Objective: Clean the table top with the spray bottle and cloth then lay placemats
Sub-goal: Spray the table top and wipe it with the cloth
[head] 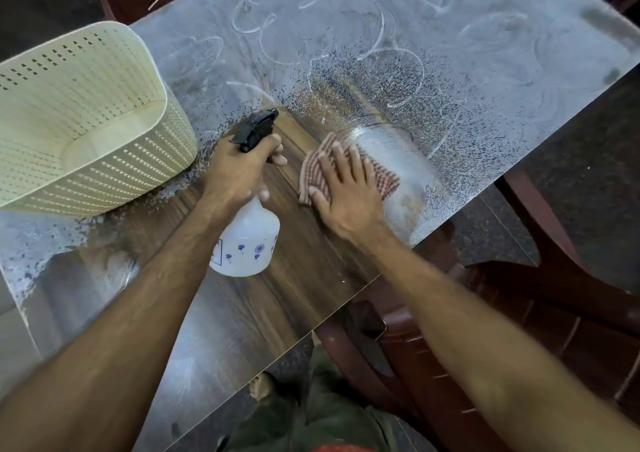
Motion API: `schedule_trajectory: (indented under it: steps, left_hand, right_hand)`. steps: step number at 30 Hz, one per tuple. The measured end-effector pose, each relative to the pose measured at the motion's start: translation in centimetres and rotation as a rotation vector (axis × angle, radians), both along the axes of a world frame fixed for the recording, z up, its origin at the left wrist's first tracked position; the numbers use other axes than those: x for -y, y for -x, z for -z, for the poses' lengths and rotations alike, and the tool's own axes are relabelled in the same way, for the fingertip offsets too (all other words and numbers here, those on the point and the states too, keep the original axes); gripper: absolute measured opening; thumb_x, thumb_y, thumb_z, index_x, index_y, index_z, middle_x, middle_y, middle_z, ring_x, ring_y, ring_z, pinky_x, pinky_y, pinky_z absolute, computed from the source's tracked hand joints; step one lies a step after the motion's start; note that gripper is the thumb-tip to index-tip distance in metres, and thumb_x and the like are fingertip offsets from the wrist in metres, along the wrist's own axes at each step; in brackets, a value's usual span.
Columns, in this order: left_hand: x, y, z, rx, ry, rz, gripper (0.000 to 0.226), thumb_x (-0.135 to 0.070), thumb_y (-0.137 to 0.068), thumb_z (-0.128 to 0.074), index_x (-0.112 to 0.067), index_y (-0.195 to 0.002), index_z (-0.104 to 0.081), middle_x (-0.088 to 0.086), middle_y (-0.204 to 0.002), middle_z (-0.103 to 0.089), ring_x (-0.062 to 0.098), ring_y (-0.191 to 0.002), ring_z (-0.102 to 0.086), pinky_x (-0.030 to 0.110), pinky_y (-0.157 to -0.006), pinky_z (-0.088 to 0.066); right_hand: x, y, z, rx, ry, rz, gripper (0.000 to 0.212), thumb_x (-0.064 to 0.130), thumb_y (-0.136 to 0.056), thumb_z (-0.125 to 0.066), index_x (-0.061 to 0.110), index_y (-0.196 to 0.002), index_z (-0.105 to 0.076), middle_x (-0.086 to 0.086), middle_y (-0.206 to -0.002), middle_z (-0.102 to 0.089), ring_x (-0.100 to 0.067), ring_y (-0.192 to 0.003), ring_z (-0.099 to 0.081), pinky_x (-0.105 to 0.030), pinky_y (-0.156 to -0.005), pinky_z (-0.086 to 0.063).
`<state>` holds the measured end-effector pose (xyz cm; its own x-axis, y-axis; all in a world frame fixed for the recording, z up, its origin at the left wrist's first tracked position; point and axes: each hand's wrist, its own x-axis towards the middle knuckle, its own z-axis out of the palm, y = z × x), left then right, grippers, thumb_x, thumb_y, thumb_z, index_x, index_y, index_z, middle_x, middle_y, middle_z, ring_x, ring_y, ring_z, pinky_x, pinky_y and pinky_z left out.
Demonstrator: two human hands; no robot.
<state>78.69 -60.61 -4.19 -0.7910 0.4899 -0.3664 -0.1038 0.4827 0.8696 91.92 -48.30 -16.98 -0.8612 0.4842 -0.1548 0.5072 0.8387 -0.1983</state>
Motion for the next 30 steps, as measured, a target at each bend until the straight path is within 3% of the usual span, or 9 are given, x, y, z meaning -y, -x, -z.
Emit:
schedule_trajectory:
  steps: [3,6,9,13,17,23,30]
  left_hand:
    - [0.0,0.3,-0.1,0.007,-0.016,-0.015,0.024,-0.034,-0.092,-0.062,-0.012,-0.091,-0.071,0.002,-0.086,-0.077,0.021,-0.032,-0.048,0.028,-0.048,-0.042]
    - [0.1,0.6,-0.1,0.028,-0.017,-0.034,0.025,-0.033,-0.093,-0.062,-0.011,-0.093,-0.071,0.003,-0.087,-0.077,0.021,-0.032,-0.047,0.026,-0.047,-0.041]
    - [0.3,0.8,0.3,0.039,-0.016,-0.058,0.023,-0.033,-0.092,-0.063,-0.011,-0.092,-0.071,0.003,-0.088,-0.077,0.021,-0.031,-0.045,0.027,-0.049,-0.042]
    - [0.6,0.9,0.9,0.058,-0.022,-0.076,0.021,-0.03,-0.093,-0.063,-0.01,-0.09,-0.071,0.003,-0.088,-0.077,0.02,-0.03,-0.044,0.029,-0.05,-0.042]
    - [0.7,1.3,1.4,0.083,-0.042,-0.094,0.023,-0.03,-0.093,-0.063,-0.008,-0.089,-0.071,0.005,-0.088,-0.077,0.02,-0.03,-0.043,0.031,-0.05,-0.041]
    - [0.5,2.5,1.4,0.059,-0.035,-0.085,0.023,-0.033,-0.092,-0.063,-0.012,-0.089,-0.071,0.002,-0.087,-0.077,0.02,-0.03,-0.045,0.03,-0.053,-0.043]
    - [0.4,3.0,2.0,0.081,-0.042,-0.09,0.033,-0.041,-0.081,-0.064,-0.011,-0.091,-0.072,0.004,-0.087,-0.077,0.023,-0.032,-0.045,0.032,-0.054,-0.043]
  right_hand:
    - [2.1,-3.5,-0.2,-0.046,0.013,-0.062,0.066,0.058,-0.099,-0.028,0.025,-0.156,-0.028,-0.004,-0.165,-0.019,-0.027,-0.152,-0.013,-0.047,-0.123,-0.011]
    - [-0.4,-5.2,-0.2,0.024,0.007,0.011,0.066,0.061,-0.1,-0.022,0.028,-0.157,-0.023,-0.003,-0.165,-0.014,-0.025,-0.153,-0.011,-0.048,-0.123,-0.005]
    - [-5.4,-2.6,0.0,0.048,-0.03,0.151,0.07,0.062,-0.1,-0.013,0.023,-0.159,-0.015,-0.01,-0.166,-0.008,-0.03,-0.153,-0.004,-0.052,-0.121,0.003]
    - [-10.5,4.7,0.2,0.046,-0.016,0.225,0.074,0.063,-0.099,-0.014,0.021,-0.159,-0.01,-0.012,-0.166,0.0,-0.032,-0.153,0.004,-0.054,-0.122,0.001]
    - [-7.9,9.1,0.2,0.042,-0.018,0.069,0.074,0.064,-0.098,-0.01,0.022,-0.159,-0.009,-0.012,-0.166,-0.001,-0.033,-0.152,0.001,-0.053,-0.123,0.0]
    - [-3.8,3.6,0.0,-0.005,0.007,-0.193,0.066,0.061,-0.099,-0.02,0.028,-0.157,-0.023,-0.004,-0.165,-0.017,-0.025,-0.153,-0.01,-0.045,-0.123,-0.004]
    - [-13.7,10.4,0.3,0.031,-0.031,0.126,0.071,0.063,-0.099,-0.014,0.025,-0.159,-0.009,-0.01,-0.166,-0.001,-0.031,-0.153,0.002,-0.052,-0.122,0.003]
